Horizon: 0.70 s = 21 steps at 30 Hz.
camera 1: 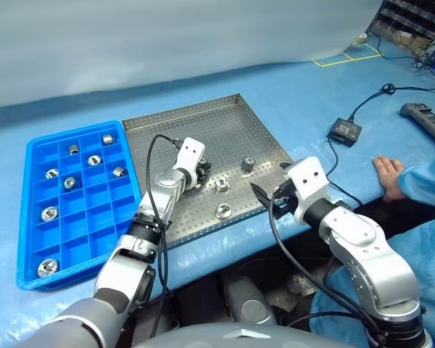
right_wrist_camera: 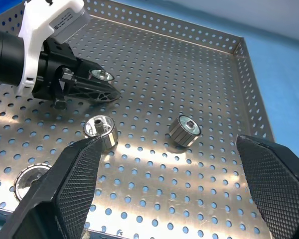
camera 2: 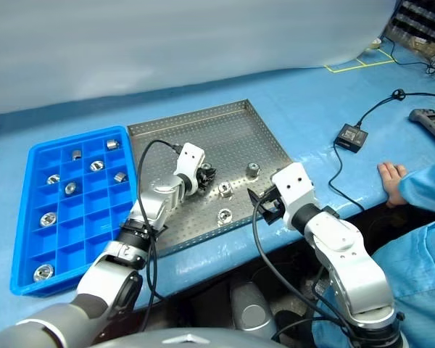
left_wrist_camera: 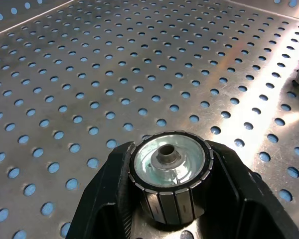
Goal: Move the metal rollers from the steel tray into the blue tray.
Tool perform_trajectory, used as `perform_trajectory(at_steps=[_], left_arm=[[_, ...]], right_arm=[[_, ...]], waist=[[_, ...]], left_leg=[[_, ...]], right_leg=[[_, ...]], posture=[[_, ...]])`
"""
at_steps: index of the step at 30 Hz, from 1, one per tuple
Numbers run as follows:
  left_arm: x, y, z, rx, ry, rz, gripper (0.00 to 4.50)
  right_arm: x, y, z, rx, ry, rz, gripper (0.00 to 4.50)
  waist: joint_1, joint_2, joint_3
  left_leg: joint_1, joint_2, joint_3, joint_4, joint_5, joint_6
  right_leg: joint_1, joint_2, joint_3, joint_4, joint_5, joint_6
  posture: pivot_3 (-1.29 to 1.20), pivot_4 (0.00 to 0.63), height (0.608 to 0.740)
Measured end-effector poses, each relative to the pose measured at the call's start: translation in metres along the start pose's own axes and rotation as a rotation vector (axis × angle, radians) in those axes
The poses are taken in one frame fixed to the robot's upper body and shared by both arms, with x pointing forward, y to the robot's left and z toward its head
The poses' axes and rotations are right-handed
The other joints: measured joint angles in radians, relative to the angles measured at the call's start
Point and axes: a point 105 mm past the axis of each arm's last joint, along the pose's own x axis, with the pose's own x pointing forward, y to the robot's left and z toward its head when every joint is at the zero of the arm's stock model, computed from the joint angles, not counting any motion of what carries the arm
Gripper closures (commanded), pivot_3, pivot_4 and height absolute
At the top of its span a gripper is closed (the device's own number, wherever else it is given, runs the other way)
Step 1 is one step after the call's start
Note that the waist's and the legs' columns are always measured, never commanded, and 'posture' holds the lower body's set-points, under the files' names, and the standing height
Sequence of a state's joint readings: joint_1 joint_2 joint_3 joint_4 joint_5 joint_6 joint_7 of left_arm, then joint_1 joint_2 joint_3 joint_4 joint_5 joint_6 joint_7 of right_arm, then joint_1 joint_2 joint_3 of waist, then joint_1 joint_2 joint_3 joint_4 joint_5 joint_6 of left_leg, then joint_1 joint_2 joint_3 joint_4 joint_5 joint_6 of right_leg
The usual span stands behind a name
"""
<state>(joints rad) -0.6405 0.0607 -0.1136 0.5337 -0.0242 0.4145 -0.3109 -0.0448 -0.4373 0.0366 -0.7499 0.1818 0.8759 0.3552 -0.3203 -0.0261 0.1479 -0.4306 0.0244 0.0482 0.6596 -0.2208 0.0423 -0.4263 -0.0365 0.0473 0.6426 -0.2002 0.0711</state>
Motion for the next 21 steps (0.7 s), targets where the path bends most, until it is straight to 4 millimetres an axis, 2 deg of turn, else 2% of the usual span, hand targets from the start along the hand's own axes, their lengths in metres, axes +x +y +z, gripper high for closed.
perform_trajectory(at_steps=[4, 6, 8, 11, 13, 15, 17, 21], left_arm=[[-0.002, 0.004, 0.004, -0.045, -0.018, 0.008, 2.71], [-0.007, 0.006, 0.017, -0.086, -0.069, -0.006, 2.71], [-0.017, 0.012, 0.036, -0.147, -0.138, -0.03, 2.71], [-0.042, 0.017, 0.061, -0.159, -0.23, -0.096, 2.71], [-0.066, 0.022, 0.069, -0.086, -0.251, -0.11, 2.71], [-0.086, 0.034, 0.061, -0.011, -0.216, -0.064, 2.71], [-0.107, 0.049, 0.045, 0.03, -0.155, 0.021, 2.71], [-0.138, 0.065, 0.018, 0.045, -0.06, 0.148, 2.71]], right_arm=[[0.011, 0.003, -0.017, 0.052, 0.045, 0.058, 0.0], [0.014, -0.001, -0.037, 0.047, 0.127, 0.062, 0.0], [0.016, -0.005, -0.045, 0.046, 0.153, 0.07, 0.0], [0.02, 0.001, -0.031, 0.042, 0.087, 0.138, 0.0], [0.023, 0.005, -0.017, 0.028, 0.031, 0.192, 0.0], [0.025, 0.01, -0.008, 0.028, -0.011, 0.238, 0.0], [0.027, 0.019, 0.004, 0.057, -0.07, 0.31, 0.0], [0.027, 0.033, 0.026, 0.072, -0.167, 0.432, 0.0]], waist=[[0.005, 0.0, 0.0], [0.011, 0.0, 0.001], [0.017, 0.001, 0.001], [0.02, 0.003, 0.002], [0.026, 0.003, 0.002], [0.04, 0.003, 0.002], [0.056, 0.004, 0.002], [0.125, 0.003, 0.003]], left_leg=[[0.0, 0.0, 0.0, 0.0, 0.0, 0.0], [-0.001, 0.0, 0.0, 0.0, 0.0, 0.0], [-0.001, 0.0, 0.001, -0.001, 0.0, 0.0], [0.001, 0.001, 0.001, -0.003, 0.0, 0.0], [0.002, 0.002, 0.001, -0.003, 0.0, -0.001], [0.002, 0.003, 0.001, -0.004, 0.001, -0.001], [0.003, 0.004, 0.0, -0.004, 0.001, -0.002], [0.002, 0.004, 0.0, -0.003, 0.001, -0.002]], right_leg=[[0.0, 0.0, 0.0, 0.0, 0.0, 0.0], [-0.001, 0.0, 0.001, 0.0, 0.0, 0.0], [-0.002, 0.0, 0.002, 0.0, 0.0, 0.0], [-0.002, 0.002, 0.004, 0.001, 0.0, 0.0], [-0.002, 0.005, 0.005, 0.001, 0.0, 0.0], [-0.002, 0.007, 0.005, 0.001, 0.0, 0.0], [-0.002, 0.007, 0.005, 0.002, 0.0, -0.001], [-0.002, 0.006, 0.004, 0.001, 0.0, -0.002]], posture=[[-0.3, 0.15, 0.74], [-0.29, 0.15, 0.74], [-0.26, 0.15, 0.74], [-0.21, 0.15, 0.74], [-0.17, 0.15, 0.74], [-0.14, 0.15, 0.74], [-0.1, 0.15, 0.74], [-0.04, 0.15, 0.74]])
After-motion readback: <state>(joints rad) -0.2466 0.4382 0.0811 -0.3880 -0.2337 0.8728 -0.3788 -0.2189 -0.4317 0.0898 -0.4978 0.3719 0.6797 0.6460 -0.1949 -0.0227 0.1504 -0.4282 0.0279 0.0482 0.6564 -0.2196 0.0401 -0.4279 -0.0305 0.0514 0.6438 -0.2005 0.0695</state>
